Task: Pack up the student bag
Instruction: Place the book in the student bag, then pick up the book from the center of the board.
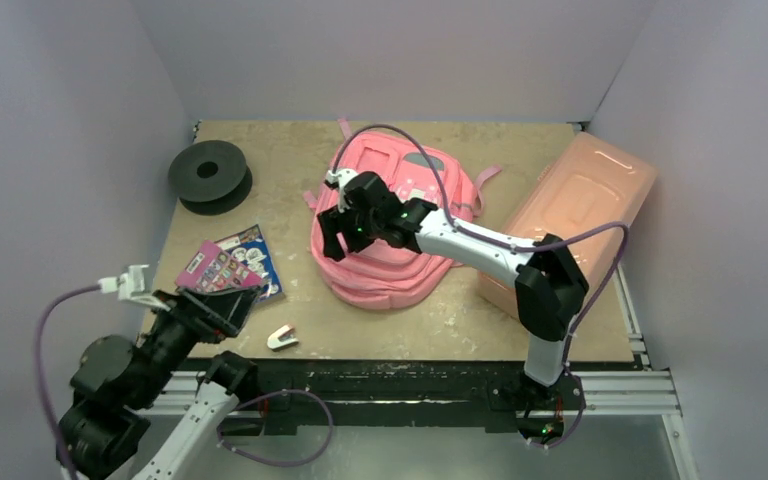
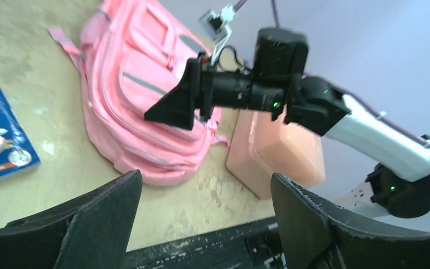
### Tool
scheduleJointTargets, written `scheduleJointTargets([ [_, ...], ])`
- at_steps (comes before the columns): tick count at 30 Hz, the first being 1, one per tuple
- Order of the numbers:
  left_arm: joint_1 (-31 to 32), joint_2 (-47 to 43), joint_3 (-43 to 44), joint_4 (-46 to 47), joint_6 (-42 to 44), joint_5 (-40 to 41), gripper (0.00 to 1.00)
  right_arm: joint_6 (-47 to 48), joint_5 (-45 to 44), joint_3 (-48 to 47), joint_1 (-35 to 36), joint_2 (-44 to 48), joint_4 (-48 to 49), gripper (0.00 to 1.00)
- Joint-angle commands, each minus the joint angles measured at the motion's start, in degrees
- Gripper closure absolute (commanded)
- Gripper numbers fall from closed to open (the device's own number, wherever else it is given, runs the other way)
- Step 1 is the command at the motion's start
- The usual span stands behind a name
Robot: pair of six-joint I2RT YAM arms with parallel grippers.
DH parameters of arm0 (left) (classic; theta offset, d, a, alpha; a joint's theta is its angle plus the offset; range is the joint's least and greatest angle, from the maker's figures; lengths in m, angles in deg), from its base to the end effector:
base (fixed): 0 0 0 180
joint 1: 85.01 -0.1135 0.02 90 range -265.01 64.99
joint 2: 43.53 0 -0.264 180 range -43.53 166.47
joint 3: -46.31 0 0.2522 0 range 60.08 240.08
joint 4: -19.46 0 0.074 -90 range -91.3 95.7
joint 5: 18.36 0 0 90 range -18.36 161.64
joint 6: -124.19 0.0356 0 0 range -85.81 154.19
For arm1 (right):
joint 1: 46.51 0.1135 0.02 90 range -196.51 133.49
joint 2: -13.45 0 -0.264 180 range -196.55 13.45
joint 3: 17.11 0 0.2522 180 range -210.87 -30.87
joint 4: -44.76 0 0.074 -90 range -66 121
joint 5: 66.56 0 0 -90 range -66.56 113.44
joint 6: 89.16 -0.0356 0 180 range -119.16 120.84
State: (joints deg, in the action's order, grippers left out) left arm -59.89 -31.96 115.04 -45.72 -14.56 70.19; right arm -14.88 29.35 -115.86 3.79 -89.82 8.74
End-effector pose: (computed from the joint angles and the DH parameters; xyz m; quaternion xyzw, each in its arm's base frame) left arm 0.0056 -0.0036 0.3631 -0.1464 0.7405 -0.4018 0.5185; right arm 0.2624 0.3218 0.2795 -0.2902 0.8597 0.2669 0.3248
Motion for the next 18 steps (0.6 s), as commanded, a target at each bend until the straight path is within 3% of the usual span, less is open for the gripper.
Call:
scheduleJointTargets([
  [1, -0.25, -5.1, 6.13, -11.84, 3.69, 11.43, 0.15, -11.92, -1.12, -7.24, 6.02, -3.57, 11.2, 0.25],
  [8, -0.25, -7.39, 7.33, -15.64, 2.62, 15.95, 0.15, -43.5, 15.16, -1.61, 9.29, -13.61, 42.44, 0.22],
  [12, -0.25, -6.52, 7.19, -16.97, 2.48, 15.36, 0.15, -52.34, 15.22, -3.21, 10.0, -20.04, 46.66, 0.23],
  [18, -0.25, -6.28, 7.25, -16.53, 2.45, 14.07, 0.15, -56.2, 10.02, -3.94, 11.17, -25.65, 45.45, 0.24],
])
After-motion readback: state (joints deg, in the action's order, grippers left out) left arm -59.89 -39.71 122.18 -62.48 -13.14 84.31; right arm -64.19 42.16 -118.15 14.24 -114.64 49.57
